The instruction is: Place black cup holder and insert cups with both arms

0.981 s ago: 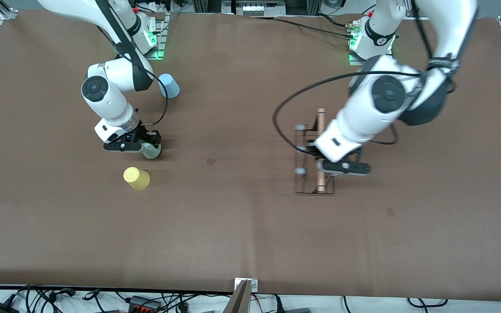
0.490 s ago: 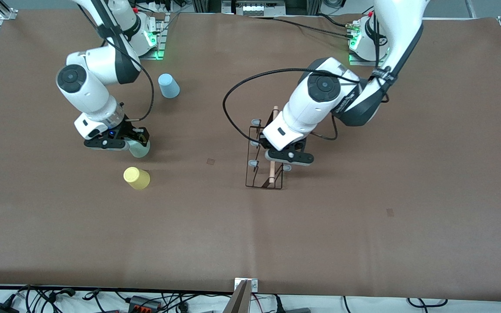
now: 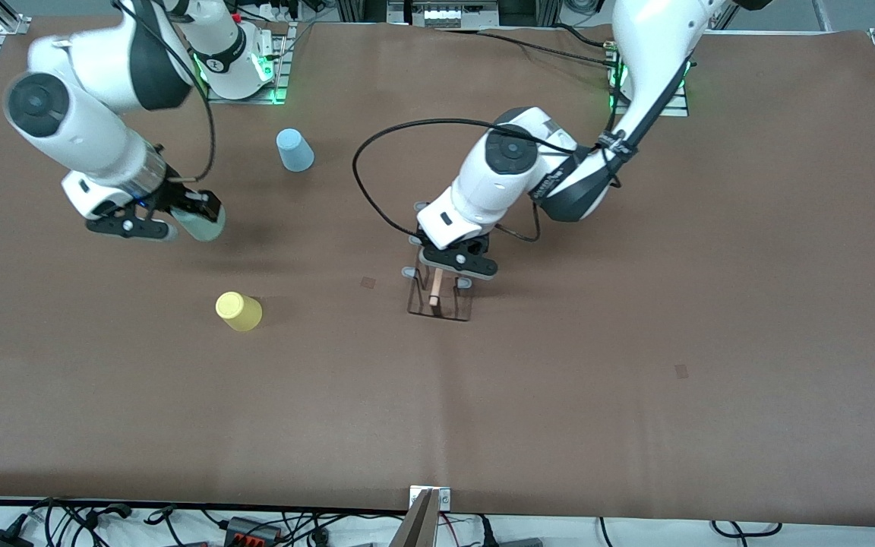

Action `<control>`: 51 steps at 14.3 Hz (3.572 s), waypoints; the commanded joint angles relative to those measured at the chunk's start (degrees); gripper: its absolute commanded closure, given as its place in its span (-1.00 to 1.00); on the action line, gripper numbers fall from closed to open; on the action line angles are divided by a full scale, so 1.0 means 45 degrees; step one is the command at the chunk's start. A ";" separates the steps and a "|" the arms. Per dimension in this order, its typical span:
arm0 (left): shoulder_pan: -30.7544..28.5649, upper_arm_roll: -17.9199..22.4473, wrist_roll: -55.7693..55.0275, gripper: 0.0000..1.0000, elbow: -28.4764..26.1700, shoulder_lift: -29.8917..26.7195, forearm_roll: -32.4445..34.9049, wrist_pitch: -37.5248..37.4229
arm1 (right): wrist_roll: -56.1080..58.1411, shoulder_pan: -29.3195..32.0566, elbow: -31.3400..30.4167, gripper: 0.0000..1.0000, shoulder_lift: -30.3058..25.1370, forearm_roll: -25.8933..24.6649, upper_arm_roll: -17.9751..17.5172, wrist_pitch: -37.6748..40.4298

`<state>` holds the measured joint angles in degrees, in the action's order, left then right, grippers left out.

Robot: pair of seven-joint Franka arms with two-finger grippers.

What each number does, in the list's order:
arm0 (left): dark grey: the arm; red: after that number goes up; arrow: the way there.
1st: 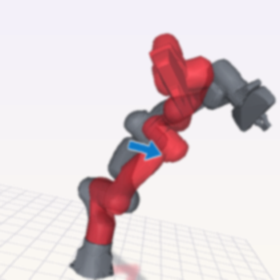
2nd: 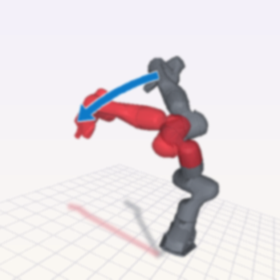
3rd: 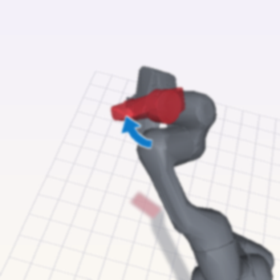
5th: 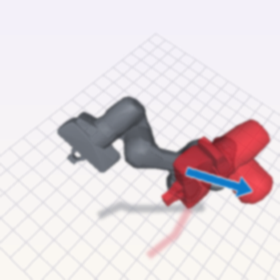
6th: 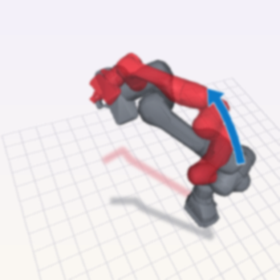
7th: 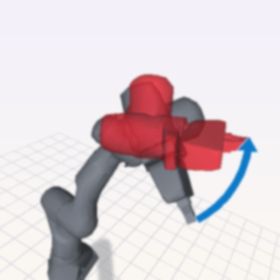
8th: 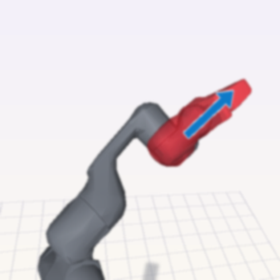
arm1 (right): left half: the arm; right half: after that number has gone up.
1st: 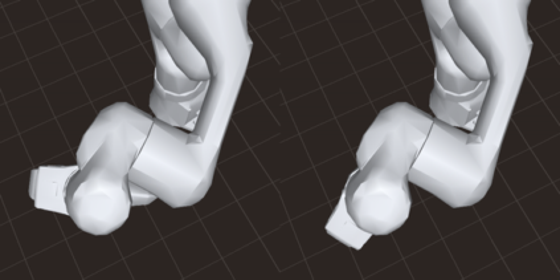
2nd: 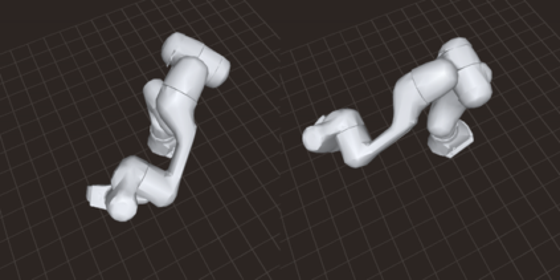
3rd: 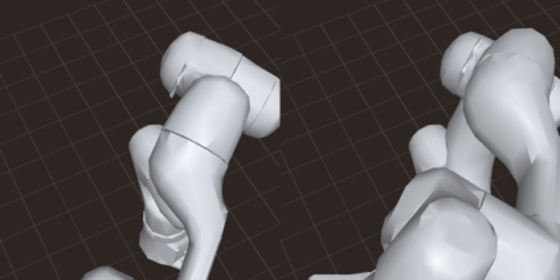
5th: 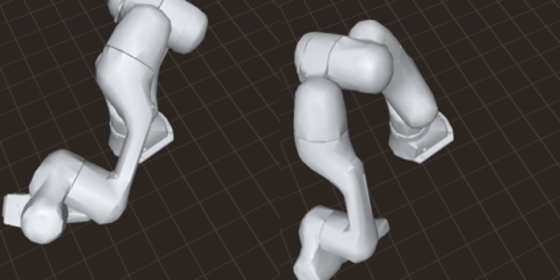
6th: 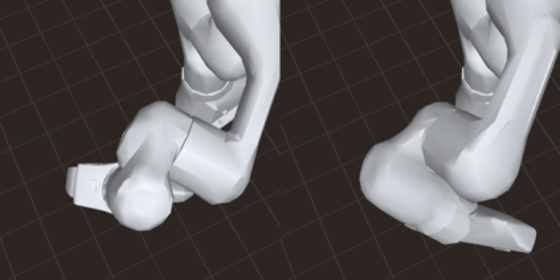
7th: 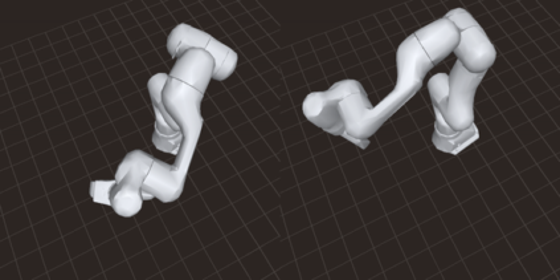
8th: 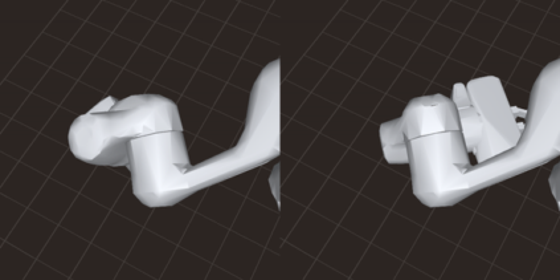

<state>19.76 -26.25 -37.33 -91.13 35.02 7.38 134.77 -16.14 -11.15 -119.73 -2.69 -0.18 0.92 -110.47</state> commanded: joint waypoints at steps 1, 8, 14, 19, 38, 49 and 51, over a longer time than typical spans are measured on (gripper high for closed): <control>0.0451 0.0112 -0.1291 0.98 0.0504 0.0225 0.1032 -0.0125 | 0.0130 -0.0003 0.0786 0.64 0.0207 0.0236 -0.0047 0.1189; -0.0053 0.0112 -0.1315 -1.00 0.0504 -0.0163 0.1758 -0.0300 | 0.0149 -0.0081 0.0786 0.63 0.0344 0.0236 -0.0165 0.1365; -0.1731 0.0073 -0.1237 -1.00 0.0504 -0.2544 0.1816 -0.4297 | -0.0317 -0.0529 0.0786 0.62 0.0344 0.0236 -0.0165 0.1345; -0.4346 -0.0025 0.2674 -1.00 0.0524 -0.3815 0.1661 -0.6625 | -0.3592 -0.2070 0.0844 0.62 0.0500 0.1173 -0.0184 0.0683; -0.9684 -0.0006 1.0617 -1.00 0.0582 -0.5107 -0.0525 -0.9754 | -1.4617 -0.5999 0.2309 0.59 0.4366 0.0725 -0.2274 -0.5119; -0.6316 0.3441 1.0912 -1.00 -0.0860 -0.5907 -0.2378 -0.9385 | -1.0551 -0.3742 0.2290 -1.00 0.3121 0.0549 -0.2196 -0.3271; -0.4827 0.5281 1.0893 -1.00 -0.0941 -0.6702 -0.2851 -0.9363 | -0.6743 -0.2082 0.2212 -1.00 0.2728 0.0549 -0.2196 -0.1845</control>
<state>-7.43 -9.61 10.44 -92.35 10.40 -3.13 91.70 -59.45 -27.21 -108.92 12.09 2.52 -8.15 -123.76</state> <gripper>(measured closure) 0.000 0.000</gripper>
